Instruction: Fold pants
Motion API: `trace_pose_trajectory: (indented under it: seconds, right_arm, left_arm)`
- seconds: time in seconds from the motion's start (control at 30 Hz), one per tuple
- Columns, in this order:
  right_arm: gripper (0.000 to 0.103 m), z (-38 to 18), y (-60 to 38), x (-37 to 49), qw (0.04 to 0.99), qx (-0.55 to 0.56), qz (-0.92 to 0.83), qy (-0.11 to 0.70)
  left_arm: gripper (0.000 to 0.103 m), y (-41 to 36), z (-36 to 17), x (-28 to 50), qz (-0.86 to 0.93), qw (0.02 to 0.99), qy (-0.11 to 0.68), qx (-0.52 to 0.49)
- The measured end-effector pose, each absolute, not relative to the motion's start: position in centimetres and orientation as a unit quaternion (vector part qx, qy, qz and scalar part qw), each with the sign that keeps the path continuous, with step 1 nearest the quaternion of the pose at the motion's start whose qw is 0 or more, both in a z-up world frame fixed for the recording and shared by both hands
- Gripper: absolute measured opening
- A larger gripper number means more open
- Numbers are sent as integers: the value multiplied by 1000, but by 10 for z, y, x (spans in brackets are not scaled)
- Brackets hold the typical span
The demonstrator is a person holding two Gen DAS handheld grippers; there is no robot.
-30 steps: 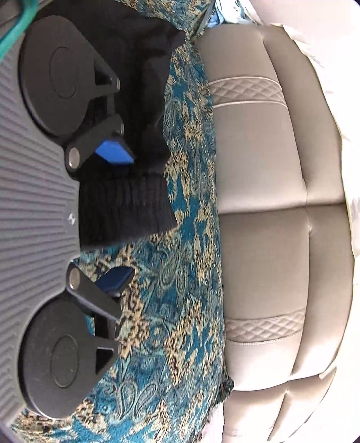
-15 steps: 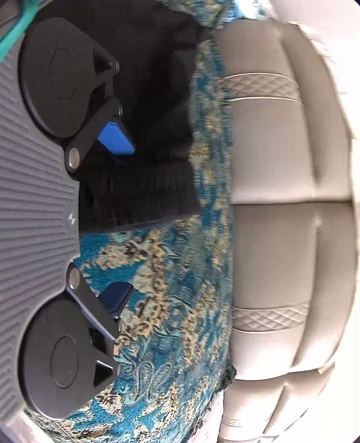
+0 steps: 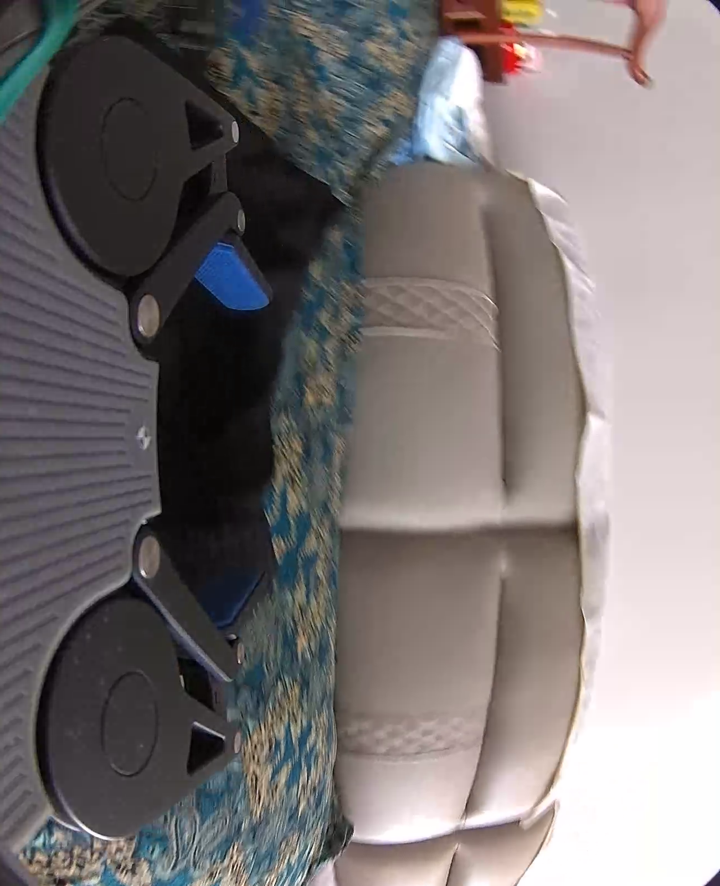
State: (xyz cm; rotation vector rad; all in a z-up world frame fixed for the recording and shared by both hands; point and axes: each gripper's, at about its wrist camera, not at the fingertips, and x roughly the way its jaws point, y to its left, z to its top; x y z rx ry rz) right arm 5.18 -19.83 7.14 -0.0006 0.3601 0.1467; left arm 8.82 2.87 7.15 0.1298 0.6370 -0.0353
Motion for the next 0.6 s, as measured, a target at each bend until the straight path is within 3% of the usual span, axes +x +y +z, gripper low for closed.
trace_pose_trajectory:
  seconds: [0.07,0.33,0.6]
  right_arm:
    - [99,65,-186,58,977,-19,85,195]
    - [80,43,-172,79,961,-39,66,266]
    - [80,36,-167,76,960,-75,66,261]
  left_arm:
    - [39,31,89,108,-30,953,299,48]
    - [30,8,92,206,-65,947,309,53]
    - [34,-1,39,257,-11,938,338,75]
